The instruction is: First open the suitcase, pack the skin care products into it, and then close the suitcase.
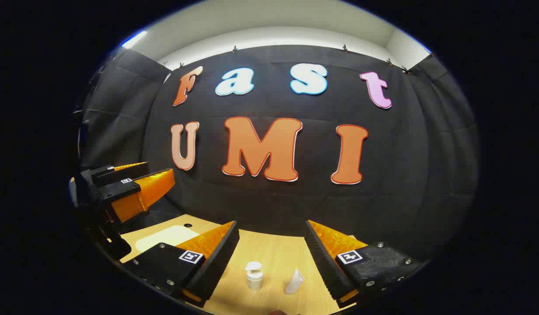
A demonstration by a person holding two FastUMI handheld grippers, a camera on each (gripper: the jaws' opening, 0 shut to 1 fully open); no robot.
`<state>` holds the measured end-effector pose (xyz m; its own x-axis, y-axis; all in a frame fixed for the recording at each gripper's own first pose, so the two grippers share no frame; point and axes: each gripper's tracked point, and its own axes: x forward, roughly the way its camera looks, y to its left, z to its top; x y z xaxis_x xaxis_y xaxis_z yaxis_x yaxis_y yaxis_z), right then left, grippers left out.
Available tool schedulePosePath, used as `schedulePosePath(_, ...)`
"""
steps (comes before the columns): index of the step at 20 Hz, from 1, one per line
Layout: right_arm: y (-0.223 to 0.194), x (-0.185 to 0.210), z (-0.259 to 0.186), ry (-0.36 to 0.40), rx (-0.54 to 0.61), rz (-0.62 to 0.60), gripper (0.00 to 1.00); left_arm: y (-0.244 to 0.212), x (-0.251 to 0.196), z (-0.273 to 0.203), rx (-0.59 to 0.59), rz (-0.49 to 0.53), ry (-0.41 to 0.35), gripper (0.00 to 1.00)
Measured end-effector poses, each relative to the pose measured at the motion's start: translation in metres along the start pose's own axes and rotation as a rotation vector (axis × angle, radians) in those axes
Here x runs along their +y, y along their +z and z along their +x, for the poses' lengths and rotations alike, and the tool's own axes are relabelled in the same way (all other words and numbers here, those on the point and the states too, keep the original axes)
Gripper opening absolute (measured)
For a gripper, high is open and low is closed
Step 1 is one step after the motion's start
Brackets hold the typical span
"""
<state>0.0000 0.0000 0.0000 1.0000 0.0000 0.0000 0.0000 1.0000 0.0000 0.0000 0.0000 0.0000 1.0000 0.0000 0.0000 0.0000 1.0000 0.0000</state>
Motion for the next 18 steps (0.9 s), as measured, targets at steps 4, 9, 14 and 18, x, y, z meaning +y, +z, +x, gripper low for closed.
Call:
schedulePosePath(4,-0.019,0.006,0.009,0.080,0.031,-0.012,0.96,-0.006,0.002,-0.003,0.017,0.027,0.091,0.99)
schedulePosePath(9,-0.025,0.008,0.017,0.009,0.030,-0.018,0.96,-0.023,0.010,0.013,0.044,0.066,0.054,1.00)
schedulePosePath(14,-0.022,0.008,0.018,-0.031,0.028,-0.019,0.95,-0.034,0.020,0.019,0.056,0.139,0.012,0.99)
schedulePosePath(18,-0.026,0.009,0.016,-0.038,0.044,-0.020,0.96,-0.069,0.012,0.021,0.115,0.230,-0.068,0.99)
